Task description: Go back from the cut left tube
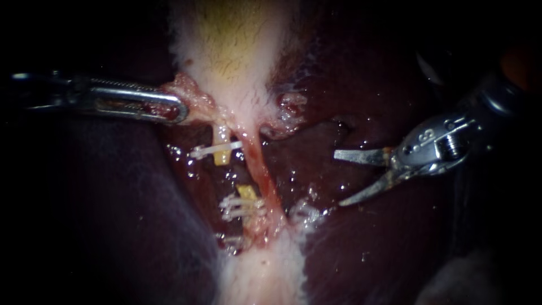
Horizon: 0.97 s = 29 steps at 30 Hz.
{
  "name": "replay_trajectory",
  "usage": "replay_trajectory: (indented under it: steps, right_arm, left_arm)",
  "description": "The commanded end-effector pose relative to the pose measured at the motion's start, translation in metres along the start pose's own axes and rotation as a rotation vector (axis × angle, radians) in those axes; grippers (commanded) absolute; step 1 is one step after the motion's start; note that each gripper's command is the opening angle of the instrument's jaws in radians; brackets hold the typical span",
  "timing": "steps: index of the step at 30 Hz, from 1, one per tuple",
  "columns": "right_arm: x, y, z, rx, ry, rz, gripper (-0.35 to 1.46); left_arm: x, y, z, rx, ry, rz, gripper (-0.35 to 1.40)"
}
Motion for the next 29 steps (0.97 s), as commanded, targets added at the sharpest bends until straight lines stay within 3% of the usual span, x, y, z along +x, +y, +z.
replay_trajectory:
  steps: [1,7,19,29]
  right_arm:
    - [0.0000,0.0000,0.0000,0.002,-0.001,0.000,1.43]
    - [0.0000,-0.0001,0.0000,0.002,-0.001,0.000,1.43]
    - [0.0000,-0.0001,0.0000,0.002,-0.001,0.000,1.43]
    - [0.0000,-0.0002,-0.0001,0.002,-0.001,0.000,1.45]
  left_arm:
    - [0.0000,0.0000,0.0001,0.000,0.000,0.001,-0.35]
    - [-0.0004,-0.0008,0.0013,0.006,0.002,0.004,-0.35]
    - [-0.0023,-0.0040,0.0055,0.025,0.012,0.037,-0.35]
    - [-0.0024,-0.0043,0.0053,0.024,0.012,0.037,-0.35]
